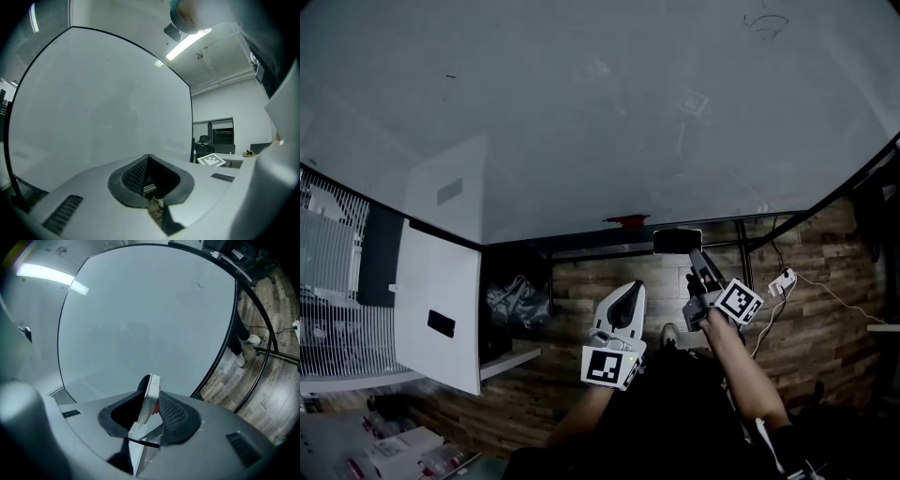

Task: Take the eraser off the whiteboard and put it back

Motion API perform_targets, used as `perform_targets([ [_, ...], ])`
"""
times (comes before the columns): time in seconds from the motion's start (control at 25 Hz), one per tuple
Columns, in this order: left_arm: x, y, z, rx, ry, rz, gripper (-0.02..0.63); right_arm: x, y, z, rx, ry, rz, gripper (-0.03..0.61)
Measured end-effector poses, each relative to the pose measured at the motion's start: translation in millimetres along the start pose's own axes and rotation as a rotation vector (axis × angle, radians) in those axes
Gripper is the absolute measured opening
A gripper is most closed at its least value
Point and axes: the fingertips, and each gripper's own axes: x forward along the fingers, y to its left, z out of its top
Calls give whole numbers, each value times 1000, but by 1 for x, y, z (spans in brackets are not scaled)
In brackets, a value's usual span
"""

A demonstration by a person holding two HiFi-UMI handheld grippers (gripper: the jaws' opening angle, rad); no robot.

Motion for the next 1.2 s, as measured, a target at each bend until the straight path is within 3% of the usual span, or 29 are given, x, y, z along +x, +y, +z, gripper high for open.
perform_targets([
  [0.16, -4, 3, 0, -29, -6, 0, 8, -6, 11, 0, -45, -11, -4, 130],
  [0.52, -9, 6, 2, -17, -15, -10, 8, -18, 37, 4, -222, -29, -11, 130],
  [1.2, -30, 20, 5, -31, -21, 16, 8, -51, 108, 1, -687, -136, -34, 130],
])
